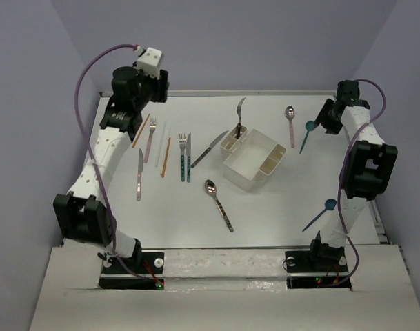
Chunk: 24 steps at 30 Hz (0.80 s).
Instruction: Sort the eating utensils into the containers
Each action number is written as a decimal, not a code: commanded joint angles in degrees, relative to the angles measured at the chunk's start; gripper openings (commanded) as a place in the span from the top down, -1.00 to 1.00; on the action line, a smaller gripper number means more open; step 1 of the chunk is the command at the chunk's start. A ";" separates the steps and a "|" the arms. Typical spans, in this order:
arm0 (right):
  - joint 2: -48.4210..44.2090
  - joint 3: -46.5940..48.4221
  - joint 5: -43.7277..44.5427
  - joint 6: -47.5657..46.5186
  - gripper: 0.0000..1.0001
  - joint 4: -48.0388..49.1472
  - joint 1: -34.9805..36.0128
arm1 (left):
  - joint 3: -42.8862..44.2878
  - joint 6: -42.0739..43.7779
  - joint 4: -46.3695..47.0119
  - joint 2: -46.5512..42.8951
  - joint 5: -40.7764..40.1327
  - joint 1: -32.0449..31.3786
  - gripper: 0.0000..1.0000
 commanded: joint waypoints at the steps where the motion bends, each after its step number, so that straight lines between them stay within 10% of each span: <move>1: 6.14 7.78 -1.04 -0.24 -0.04 0.02 0.43 | -12.99 6.08 -6.12 -11.70 -5.48 7.48 -0.20; 10: 13.96 11.31 4.41 -2.62 -0.04 -0.07 2.54 | -30.75 4.34 -4.89 -26.20 -6.72 23.12 -0.21; 24: 26.27 18.60 8.45 -3.84 0.18 -4.46 5.35 | -35.51 1.34 -3.39 -30.00 -5.23 28.67 -0.20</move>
